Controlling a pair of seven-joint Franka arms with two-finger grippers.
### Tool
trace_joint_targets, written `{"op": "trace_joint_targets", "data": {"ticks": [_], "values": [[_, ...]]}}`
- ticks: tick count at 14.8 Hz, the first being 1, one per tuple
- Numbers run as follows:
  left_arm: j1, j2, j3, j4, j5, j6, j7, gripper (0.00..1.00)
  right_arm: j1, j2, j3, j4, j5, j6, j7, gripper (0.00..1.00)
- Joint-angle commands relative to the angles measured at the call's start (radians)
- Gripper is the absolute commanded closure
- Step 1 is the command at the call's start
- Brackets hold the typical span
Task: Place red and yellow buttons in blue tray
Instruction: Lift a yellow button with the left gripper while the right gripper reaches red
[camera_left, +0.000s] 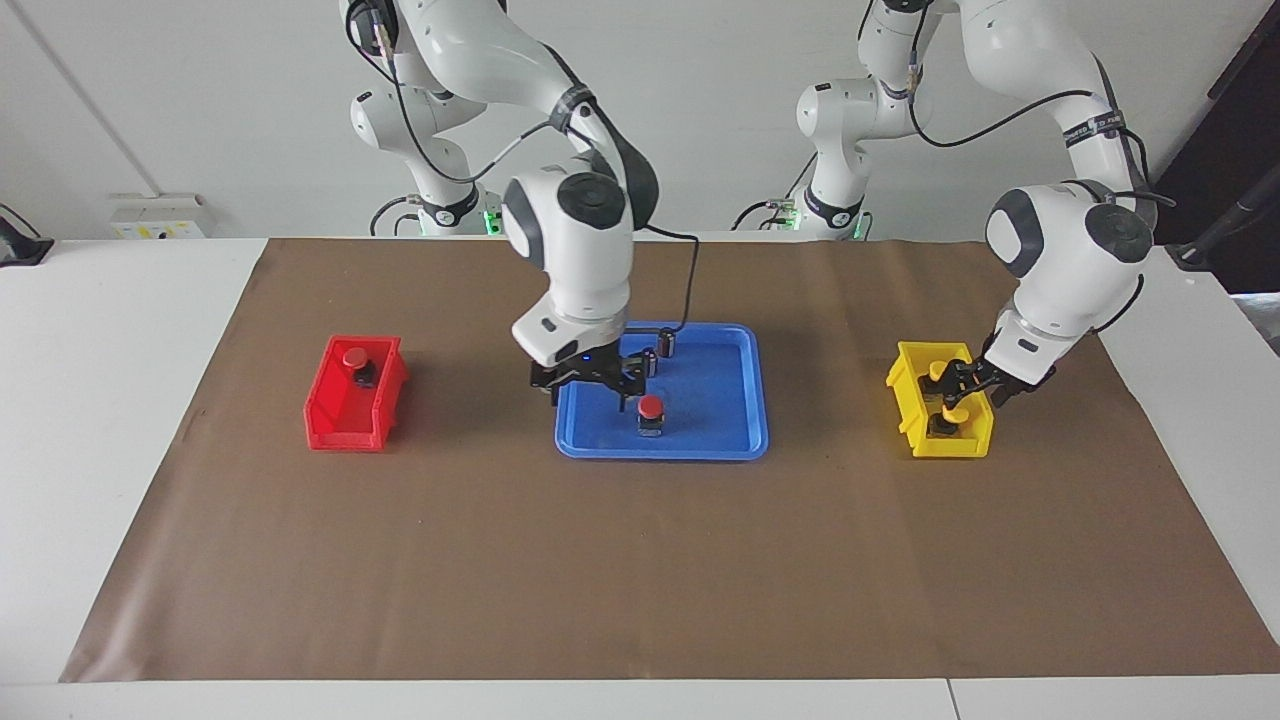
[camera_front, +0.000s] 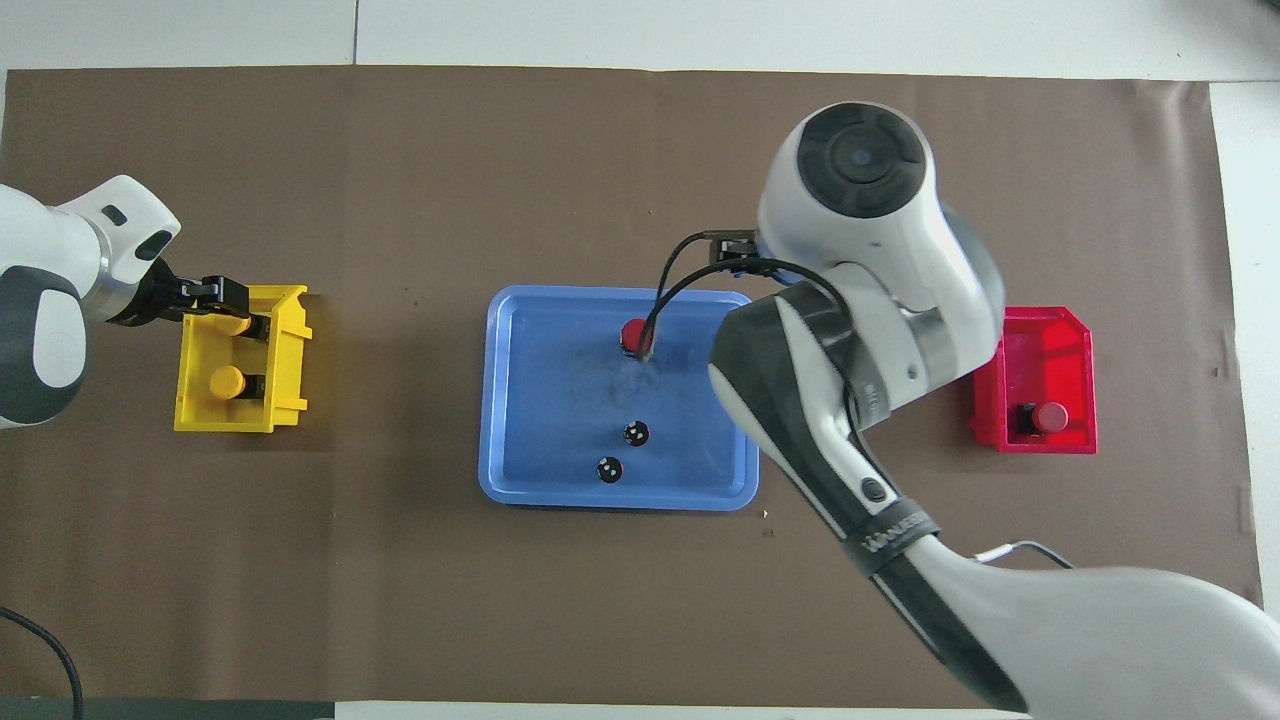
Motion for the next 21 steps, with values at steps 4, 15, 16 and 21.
{"op": "trace_joint_targets", "data": {"ticks": [4,15,16,21], "values": [[-0.006,-0.008,0.002,-0.053,-0.011,0.060,0.006,0.25,-0.271,-0.288,0.019,-0.457,0.017,0.103,-0.368,0.15],[-0.011,0.009,0.002,-0.046,-0.011,0.070,-0.042,0.99,-0.389,-0.338,0.018,-0.629,0.017,0.276,-0.573,0.31],[-0.009,0.012,0.002,-0.005,-0.011,0.018,-0.039,0.99,-0.398,-0.338,0.018,-0.638,0.017,0.281,-0.586,0.31],[-0.020,0.026,-0.001,0.314,-0.005,-0.303,-0.078,0.99,-0.431,-0.355,0.018,-0.672,0.017,0.287,-0.637,0.33]]}}
